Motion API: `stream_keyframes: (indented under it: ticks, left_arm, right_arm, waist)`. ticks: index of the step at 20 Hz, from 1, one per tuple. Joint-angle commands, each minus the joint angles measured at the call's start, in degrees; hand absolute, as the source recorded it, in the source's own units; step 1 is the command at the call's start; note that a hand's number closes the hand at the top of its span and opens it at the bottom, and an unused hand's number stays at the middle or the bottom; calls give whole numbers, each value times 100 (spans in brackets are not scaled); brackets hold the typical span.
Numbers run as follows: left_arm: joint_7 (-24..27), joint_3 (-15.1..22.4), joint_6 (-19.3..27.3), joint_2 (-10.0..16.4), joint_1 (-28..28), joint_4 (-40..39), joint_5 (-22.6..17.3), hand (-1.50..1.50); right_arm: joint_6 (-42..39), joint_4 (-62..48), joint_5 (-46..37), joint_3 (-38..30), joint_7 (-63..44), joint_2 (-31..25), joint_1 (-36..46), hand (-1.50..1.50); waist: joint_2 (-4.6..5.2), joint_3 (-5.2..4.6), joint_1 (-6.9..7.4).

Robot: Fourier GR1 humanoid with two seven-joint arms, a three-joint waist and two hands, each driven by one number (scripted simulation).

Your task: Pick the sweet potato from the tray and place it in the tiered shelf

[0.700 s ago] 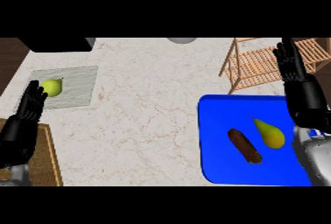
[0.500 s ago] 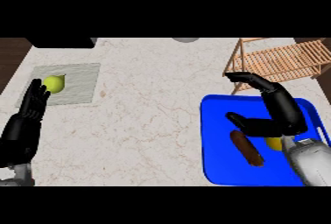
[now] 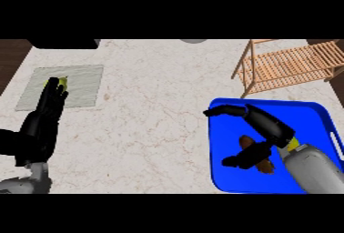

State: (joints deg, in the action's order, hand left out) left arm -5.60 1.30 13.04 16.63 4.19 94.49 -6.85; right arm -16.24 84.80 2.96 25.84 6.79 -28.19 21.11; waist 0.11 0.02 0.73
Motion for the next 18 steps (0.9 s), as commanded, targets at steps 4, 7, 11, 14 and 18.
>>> stream_keyframes:
  ticks: [4, 7, 11, 14, 18]
  left_arm:
    - [-170, 108, 105, -120, -48, 179, 104, 0]
    - [-220, 3, 116, -63, -135, 267, 64, 0]
    - [-186, 91, 74, -145, -73, 39, 98, 0]
    - [-390, 31, 119, -134, -71, 125, 46, 0]
    - [-325, 157, 250, -301, 97, 36, 209, 0]
  right_arm:
    - [-1860, 745, 156, 194, -473, -1130, 766, -150]
    - [-2093, 1365, -566, 759, -786, -1431, 870, -150]
    - [-2296, 2202, -1412, 1245, -1414, -1626, 1245, -150]
    - [-2215, 2997, -2360, 1790, -1935, -1721, 1266, -150]
    - [-2218, 3318, -3521, 2537, -2604, -1714, 1066, -150]
  waist:
    - [-52, -13, -40]
    - [-78, -17, -33]
    - [-71, -22, -99]
    - [-107, -16, -161]
    - [-56, -4, -170]
